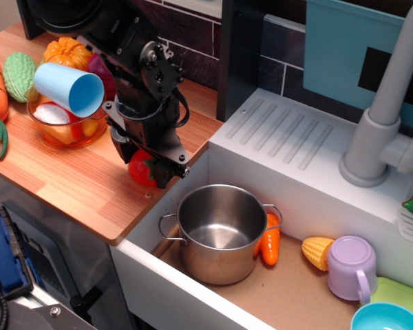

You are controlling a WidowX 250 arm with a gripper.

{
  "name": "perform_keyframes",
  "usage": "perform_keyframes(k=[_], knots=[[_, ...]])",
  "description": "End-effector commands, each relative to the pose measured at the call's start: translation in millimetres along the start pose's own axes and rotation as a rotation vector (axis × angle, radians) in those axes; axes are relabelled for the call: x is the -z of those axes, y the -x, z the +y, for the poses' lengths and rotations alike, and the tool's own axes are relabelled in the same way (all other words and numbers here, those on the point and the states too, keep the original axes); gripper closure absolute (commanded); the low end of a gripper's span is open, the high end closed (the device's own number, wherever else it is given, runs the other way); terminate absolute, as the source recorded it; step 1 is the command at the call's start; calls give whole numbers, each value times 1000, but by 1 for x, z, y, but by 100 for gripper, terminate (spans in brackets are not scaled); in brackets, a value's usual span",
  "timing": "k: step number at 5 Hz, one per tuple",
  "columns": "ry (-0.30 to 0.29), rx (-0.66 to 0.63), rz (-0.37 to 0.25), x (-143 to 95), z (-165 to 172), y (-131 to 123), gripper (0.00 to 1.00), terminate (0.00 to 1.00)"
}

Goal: Put strawberry in pot

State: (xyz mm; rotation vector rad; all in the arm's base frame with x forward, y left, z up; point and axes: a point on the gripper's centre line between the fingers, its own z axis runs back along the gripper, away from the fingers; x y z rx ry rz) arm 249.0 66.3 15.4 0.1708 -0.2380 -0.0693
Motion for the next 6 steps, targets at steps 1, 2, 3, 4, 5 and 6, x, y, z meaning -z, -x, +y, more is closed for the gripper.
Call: perform_keyframes(k=[1, 2, 3, 4, 5, 6], knots=[[13, 61, 9, -10, -10, -12, 100, 0], [91, 200, 41, -24, -25, -14, 100, 0], [115, 400, 30, -21, -45, -6, 100, 0], [134, 574, -6, -13, -58, -5, 100, 0], [109, 723, -40, -7, -67, -6, 100, 0], [114, 733, -92, -3, -67, -5, 0, 0]])
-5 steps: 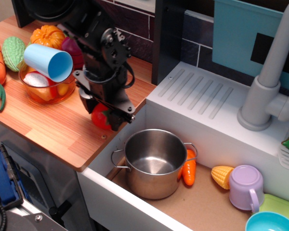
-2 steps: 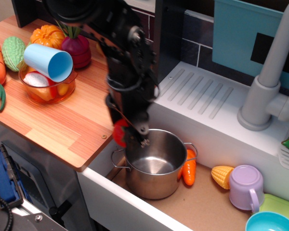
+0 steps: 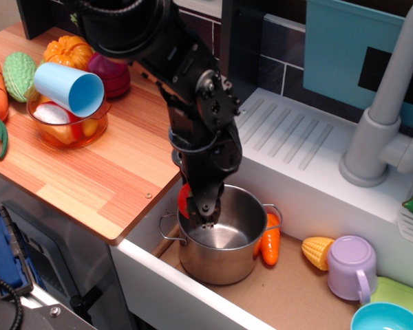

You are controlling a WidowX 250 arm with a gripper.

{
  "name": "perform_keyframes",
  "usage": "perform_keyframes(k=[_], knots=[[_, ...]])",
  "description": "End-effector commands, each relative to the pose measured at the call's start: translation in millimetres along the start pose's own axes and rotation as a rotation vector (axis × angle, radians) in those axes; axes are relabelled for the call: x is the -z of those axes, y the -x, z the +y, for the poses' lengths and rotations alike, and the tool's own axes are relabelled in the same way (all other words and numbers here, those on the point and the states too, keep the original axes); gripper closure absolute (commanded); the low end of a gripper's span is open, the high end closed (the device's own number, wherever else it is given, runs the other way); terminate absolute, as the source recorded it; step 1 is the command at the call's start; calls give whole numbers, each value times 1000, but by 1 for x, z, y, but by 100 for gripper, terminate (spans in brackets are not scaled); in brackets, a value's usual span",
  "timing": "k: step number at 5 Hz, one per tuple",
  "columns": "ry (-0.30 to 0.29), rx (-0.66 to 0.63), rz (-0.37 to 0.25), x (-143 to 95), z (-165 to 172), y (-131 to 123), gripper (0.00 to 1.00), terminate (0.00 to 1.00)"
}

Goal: Put strawberry in pot

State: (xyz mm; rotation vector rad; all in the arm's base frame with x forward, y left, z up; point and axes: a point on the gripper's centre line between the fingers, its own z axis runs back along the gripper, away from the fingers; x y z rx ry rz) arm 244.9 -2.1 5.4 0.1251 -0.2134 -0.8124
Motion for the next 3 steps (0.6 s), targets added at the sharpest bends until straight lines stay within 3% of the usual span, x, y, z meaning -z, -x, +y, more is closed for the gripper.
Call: perform_keyframes(k=[1, 2, 3], knots=[[-22, 6, -33, -1, 5, -3, 0, 0], [-22, 6, -33, -1, 5, -3, 0, 0], [-22, 6, -33, -1, 5, -3, 0, 100]])
